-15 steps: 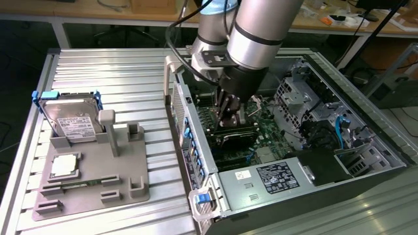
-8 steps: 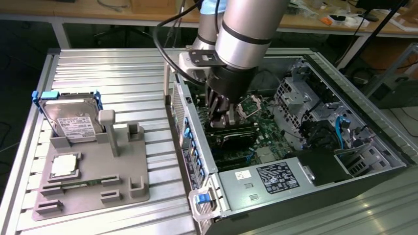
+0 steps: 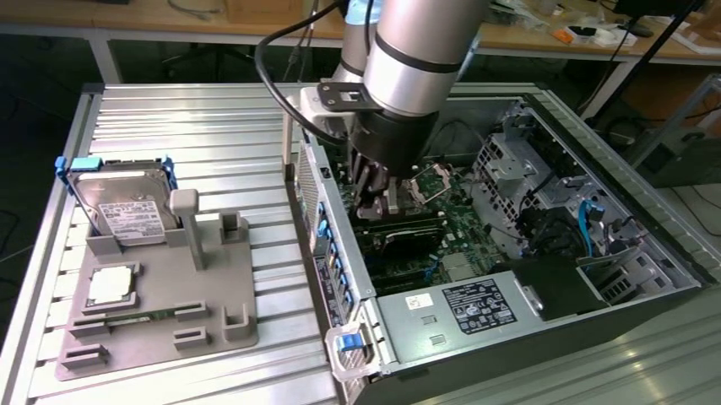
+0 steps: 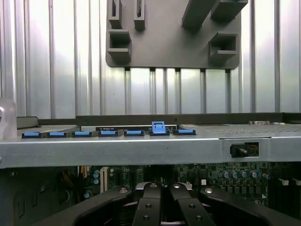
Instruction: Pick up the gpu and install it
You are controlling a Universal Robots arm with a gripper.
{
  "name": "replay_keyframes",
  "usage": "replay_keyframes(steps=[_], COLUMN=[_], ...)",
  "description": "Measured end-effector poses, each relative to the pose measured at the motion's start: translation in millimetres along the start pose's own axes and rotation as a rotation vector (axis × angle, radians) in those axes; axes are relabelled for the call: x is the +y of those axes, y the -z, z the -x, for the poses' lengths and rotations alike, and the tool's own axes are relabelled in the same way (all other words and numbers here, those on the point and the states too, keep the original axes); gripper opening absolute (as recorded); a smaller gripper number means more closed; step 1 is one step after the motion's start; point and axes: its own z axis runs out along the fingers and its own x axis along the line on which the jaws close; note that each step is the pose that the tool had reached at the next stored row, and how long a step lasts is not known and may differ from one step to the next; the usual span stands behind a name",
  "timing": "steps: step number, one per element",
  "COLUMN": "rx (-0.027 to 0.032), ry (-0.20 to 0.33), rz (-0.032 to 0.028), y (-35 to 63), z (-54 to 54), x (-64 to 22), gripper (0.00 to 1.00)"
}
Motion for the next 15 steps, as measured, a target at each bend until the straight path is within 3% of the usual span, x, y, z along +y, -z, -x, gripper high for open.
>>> replay_keyframes(steps=[6, 15], rx=[0.0001, -0.0010], ry=[0.000, 0.000], rz=[0.0026, 0.0114], y=[-0.2, -4.0], z=[0.5, 0.6], x=[4.0, 5.9], gripper=[0.11, 0.11])
